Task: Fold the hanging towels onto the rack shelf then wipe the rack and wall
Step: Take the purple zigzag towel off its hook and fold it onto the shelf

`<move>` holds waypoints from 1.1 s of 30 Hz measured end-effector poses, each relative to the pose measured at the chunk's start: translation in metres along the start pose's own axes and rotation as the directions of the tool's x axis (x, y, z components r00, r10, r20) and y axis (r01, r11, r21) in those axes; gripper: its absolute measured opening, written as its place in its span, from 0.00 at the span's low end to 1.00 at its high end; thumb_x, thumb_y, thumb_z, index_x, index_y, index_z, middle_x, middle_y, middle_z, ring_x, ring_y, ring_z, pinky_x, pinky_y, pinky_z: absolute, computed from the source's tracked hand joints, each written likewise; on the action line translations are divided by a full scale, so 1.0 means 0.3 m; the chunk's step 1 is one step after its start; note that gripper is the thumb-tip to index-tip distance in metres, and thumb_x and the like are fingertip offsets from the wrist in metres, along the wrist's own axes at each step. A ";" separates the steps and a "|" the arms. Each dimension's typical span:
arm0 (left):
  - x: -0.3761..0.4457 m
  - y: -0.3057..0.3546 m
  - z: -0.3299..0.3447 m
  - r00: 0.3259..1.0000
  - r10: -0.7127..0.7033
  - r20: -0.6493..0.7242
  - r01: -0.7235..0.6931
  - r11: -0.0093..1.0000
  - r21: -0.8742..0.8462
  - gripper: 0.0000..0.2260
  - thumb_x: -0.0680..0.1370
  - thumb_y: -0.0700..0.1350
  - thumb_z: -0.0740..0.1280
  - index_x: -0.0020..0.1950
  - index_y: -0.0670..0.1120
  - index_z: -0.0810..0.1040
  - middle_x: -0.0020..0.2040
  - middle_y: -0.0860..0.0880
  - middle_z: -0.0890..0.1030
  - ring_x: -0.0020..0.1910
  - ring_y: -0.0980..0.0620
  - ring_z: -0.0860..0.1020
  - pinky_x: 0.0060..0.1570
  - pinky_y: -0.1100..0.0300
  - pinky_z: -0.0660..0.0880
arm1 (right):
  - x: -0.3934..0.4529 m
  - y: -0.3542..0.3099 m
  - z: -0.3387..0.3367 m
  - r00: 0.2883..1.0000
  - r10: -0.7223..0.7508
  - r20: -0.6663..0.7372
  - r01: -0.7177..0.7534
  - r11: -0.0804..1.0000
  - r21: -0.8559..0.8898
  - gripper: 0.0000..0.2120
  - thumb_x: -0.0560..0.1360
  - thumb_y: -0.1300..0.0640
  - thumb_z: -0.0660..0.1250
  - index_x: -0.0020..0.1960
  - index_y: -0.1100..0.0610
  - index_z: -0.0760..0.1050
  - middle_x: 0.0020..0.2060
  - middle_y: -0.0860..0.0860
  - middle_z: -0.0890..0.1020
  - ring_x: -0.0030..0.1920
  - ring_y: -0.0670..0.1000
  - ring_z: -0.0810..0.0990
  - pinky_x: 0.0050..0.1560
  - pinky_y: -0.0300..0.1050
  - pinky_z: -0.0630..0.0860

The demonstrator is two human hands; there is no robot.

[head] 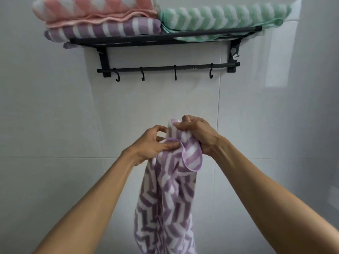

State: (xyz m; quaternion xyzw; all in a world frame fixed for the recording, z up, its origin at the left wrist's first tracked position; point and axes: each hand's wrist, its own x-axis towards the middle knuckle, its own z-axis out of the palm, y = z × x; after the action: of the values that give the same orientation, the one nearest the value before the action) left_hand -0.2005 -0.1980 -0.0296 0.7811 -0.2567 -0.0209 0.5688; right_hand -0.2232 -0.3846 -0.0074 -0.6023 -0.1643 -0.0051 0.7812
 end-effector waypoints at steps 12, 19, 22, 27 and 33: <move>-0.057 -0.154 -0.050 0.924 -0.294 0.246 0.310 0.950 -0.029 0.29 0.63 0.54 0.82 0.60 0.43 0.83 0.57 0.42 0.85 0.58 0.43 0.83 0.65 0.45 0.76 | -0.037 -0.121 -0.177 0.990 -0.097 -0.104 0.088 0.992 -0.091 0.14 0.77 0.71 0.66 0.38 0.55 0.77 0.32 0.52 0.79 0.31 0.50 0.81 0.33 0.42 0.81; -0.005 -0.073 0.057 0.976 -0.197 -0.090 0.178 0.966 -0.186 0.16 0.73 0.43 0.78 0.56 0.36 0.83 0.53 0.39 0.86 0.53 0.40 0.85 0.57 0.45 0.81 | -0.077 -0.025 -0.115 0.993 -0.112 0.032 0.106 0.752 -0.650 0.04 0.75 0.62 0.71 0.45 0.55 0.84 0.43 0.50 0.86 0.44 0.50 0.83 0.51 0.44 0.81; 0.018 -0.034 0.075 0.952 -0.273 -0.135 0.220 0.923 -0.316 0.10 0.76 0.39 0.75 0.54 0.35 0.84 0.53 0.36 0.85 0.47 0.40 0.85 0.55 0.44 0.82 | -0.106 0.039 -0.066 0.992 0.037 0.124 0.096 0.433 -0.896 0.21 0.68 0.43 0.77 0.58 0.49 0.83 0.57 0.46 0.84 0.57 0.49 0.81 0.61 0.44 0.76; 0.033 -0.035 0.058 0.968 -0.246 -0.040 0.212 0.898 -0.386 0.09 0.79 0.37 0.67 0.56 0.35 0.84 0.51 0.36 0.84 0.43 0.45 0.83 0.50 0.53 0.82 | -0.084 0.152 -0.030 0.985 -0.172 -0.011 0.030 0.234 -0.972 0.20 0.67 0.46 0.77 0.56 0.51 0.79 0.49 0.50 0.81 0.49 0.54 0.79 0.51 0.53 0.80; 0.001 -0.047 -0.015 0.979 -0.173 -0.110 0.177 0.984 0.025 0.07 0.75 0.49 0.76 0.47 0.47 0.86 0.43 0.52 0.83 0.44 0.54 0.77 0.40 0.58 0.75 | -0.070 0.137 -0.069 0.937 -0.314 -0.157 0.083 0.633 -0.770 0.08 0.71 0.66 0.66 0.43 0.56 0.80 0.35 0.50 0.82 0.35 0.49 0.78 0.35 0.42 0.75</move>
State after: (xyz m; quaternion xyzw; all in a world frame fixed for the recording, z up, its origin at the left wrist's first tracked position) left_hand -0.1936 -0.1911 -0.0406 0.8103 -0.1562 -0.0245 0.5643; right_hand -0.2296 -0.3968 -0.0561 -0.8419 -0.1027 -0.2432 0.4706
